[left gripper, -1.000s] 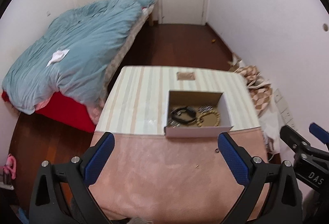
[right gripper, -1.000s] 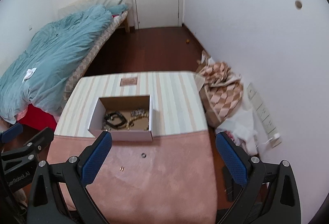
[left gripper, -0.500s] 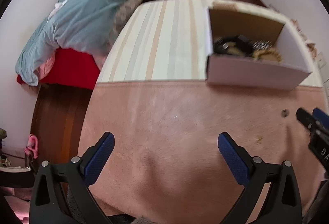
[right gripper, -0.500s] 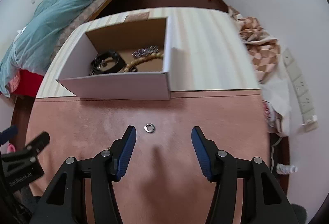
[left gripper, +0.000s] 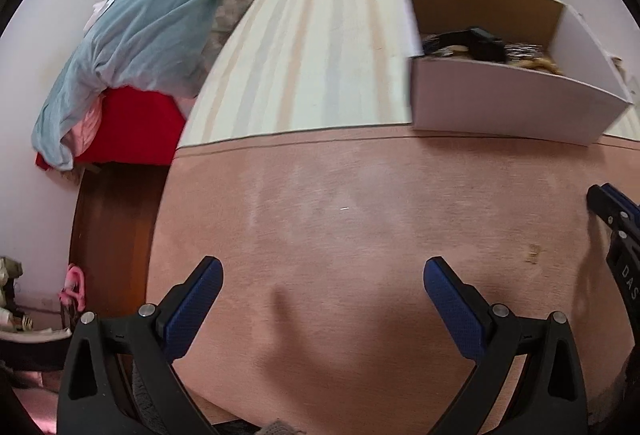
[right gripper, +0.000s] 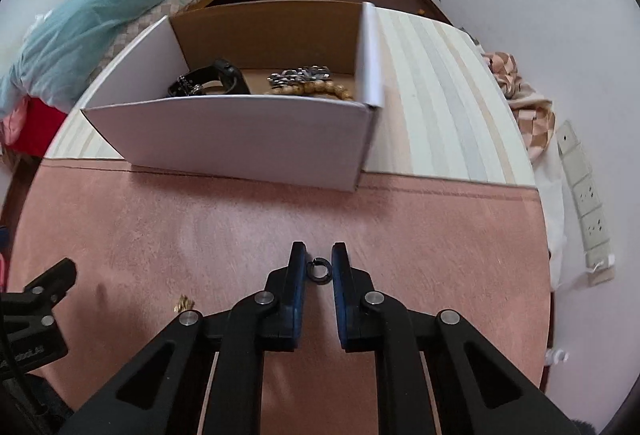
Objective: Organize jewelry
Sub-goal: 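Grasp the small black ring with the right tool while the left tool grasps the gold piece, then carry both pieces into the white box and open both tools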
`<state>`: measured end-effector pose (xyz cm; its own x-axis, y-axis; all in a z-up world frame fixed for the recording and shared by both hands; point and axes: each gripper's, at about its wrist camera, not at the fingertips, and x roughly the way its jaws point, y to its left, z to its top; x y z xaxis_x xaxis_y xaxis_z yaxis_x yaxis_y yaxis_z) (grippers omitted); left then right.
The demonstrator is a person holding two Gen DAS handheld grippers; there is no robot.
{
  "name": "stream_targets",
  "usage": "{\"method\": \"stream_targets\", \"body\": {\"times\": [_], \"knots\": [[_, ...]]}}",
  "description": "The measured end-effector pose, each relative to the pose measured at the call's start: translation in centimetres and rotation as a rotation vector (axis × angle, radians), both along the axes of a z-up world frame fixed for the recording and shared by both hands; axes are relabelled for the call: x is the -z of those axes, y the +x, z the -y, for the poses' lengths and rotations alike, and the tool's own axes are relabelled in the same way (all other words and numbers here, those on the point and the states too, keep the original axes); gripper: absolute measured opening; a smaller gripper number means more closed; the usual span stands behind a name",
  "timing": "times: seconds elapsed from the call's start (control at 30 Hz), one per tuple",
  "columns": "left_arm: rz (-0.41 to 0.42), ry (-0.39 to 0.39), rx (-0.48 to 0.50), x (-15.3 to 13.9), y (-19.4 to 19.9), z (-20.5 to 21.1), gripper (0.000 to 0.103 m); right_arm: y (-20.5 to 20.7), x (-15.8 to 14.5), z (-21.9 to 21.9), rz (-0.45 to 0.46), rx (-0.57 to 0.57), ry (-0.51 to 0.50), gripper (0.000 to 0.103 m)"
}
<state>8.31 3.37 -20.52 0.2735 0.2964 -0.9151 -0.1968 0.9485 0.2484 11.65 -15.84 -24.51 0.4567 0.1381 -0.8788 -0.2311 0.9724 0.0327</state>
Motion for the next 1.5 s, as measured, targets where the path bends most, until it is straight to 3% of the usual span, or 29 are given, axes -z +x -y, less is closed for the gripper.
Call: {"method": "stream_targets", "body": {"times": [0.33, 0.4, 0.47, 0.5, 0.57, 0.7, 0.83, 1.07, 1.27, 1.5], "knots": [[0.016, -0.172, 0.195, 0.6, 0.4, 6.7, 0.101, -2.3, -3.0, 7.8, 0.008, 0.163, 0.094, 0.013], [0.025, -0.179, 0.230, 0.8, 0.6, 7.6, 0.091, -2.6, -3.0, 8.6, 0.006, 0.184, 0.098, 0.013], [0.019, -0.179, 0.258, 1.0, 0.8, 8.4, 0.064, -2.8, -2.9, 9.2, 0.003, 0.199, 0.094, 0.013], [0.012, -0.184, 0.269, 1.3, 0.9, 8.8, 0.056, -2.8, -2.8, 9.3, -0.002, 0.206, 0.095, 0.013], [0.005, -0.196, 0.286, 1.8, 1.1, 9.3, 0.020, -2.9, -2.5, 9.6, -0.009, 0.215, 0.096, 0.013], [0.050, -0.196, 0.317, 1.9, 0.7, 10.0, 0.007, -3.2, -2.5, 9.5, -0.009, 0.216, 0.093, 0.013], [0.064, -0.173, 0.328, 1.9, 0.7, 10.4, 0.005, -3.5, -2.9, 9.5, 0.001, 0.213, 0.094, 0.013], [0.091, -0.248, 0.311, -0.3, 0.3, 9.1, 0.004, -3.8, -4.9, 9.6, 0.032, 0.213, 0.140, 0.013], [0.205, -0.352, 0.265, -6.9, 1.0, 5.6, 0.004, -2.9, -8.9, 9.2, 0.083, 0.200, 0.232, 0.013], [0.316, -0.383, 0.259, -13.4, 3.3, 3.1, 0.004, -0.2, -12.5, 7.8, 0.105, 0.160, 0.324, 0.013]]}}
